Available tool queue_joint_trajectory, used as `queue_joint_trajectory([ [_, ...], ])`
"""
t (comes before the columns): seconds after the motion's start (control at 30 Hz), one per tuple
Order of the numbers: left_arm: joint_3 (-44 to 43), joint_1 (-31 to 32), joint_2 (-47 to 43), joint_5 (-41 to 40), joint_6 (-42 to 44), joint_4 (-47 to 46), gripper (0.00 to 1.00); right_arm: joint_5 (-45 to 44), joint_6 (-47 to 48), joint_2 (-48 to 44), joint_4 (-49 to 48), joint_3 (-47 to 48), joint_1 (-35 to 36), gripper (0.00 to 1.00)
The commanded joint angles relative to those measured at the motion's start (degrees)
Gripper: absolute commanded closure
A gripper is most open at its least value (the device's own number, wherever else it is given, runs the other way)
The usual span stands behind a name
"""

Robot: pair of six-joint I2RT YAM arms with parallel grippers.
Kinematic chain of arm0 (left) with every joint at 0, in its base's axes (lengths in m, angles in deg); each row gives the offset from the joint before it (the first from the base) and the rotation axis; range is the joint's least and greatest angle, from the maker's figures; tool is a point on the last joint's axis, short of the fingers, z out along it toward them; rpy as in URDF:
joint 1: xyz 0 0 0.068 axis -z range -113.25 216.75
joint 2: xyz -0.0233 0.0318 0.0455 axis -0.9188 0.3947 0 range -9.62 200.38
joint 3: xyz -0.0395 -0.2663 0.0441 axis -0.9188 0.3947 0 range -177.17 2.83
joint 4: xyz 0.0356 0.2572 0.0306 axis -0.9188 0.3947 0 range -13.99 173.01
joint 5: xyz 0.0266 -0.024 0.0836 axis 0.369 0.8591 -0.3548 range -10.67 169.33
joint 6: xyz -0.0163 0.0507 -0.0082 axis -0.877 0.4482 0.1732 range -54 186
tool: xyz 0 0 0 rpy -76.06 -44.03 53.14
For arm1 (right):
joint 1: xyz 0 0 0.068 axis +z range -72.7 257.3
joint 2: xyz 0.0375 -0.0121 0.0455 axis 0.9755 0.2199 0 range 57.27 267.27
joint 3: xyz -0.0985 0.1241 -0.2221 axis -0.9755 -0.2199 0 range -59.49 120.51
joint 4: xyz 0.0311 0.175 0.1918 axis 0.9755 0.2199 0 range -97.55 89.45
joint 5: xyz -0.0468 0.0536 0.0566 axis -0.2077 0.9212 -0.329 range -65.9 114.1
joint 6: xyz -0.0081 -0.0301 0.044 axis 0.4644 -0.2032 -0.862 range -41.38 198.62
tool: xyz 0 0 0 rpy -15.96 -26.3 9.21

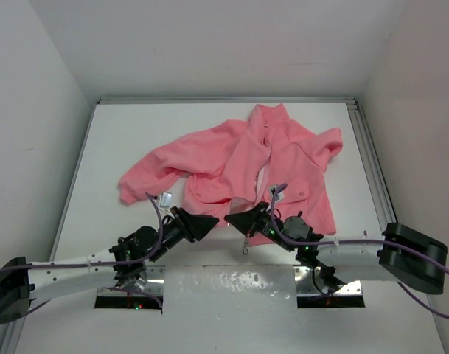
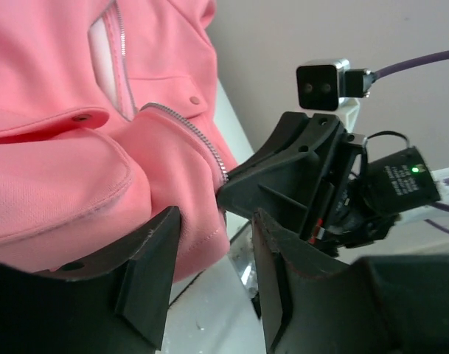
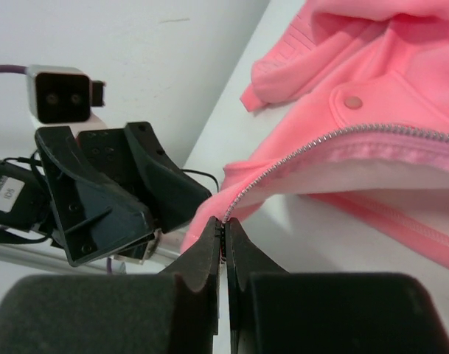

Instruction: Zip up the jacket

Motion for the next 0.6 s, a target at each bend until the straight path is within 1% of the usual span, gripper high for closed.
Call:
queue_joint_trajectory([
  [0.0, 1.84, 0.46, -2.38, 2.44, -3.1, -1.93, 0.57, 2.38, 2.55, 0.23, -8.83, 0.19, -1.28, 1.0],
  [0.1, 1.32, 0.38, -2.65, 2.79, -2.76, -1.5, 0.55, 3.52, 3.25, 0.58, -9.8, 0.28, -1.55, 1.0],
  [0.3, -0.09, 0.46, 1.39, 4.9, -1.61, -3.51, 0.56, 5.9, 3.69, 2.16, -11.64, 0.63, -1.99, 1.0],
  [0.47, -1.24, 0.38, 3.15, 5.69, -0.56, -4.22, 0.59, 8.54, 3.51, 3.74, -14.46, 0.99, -2.6, 1.0],
  [0.57, -1.15, 0.46, 2.98, 5.52, -0.38, -4.39, 0.64, 9.06, 3.25, 4.62, -14.81, 1.42, -2.6, 1.0],
])
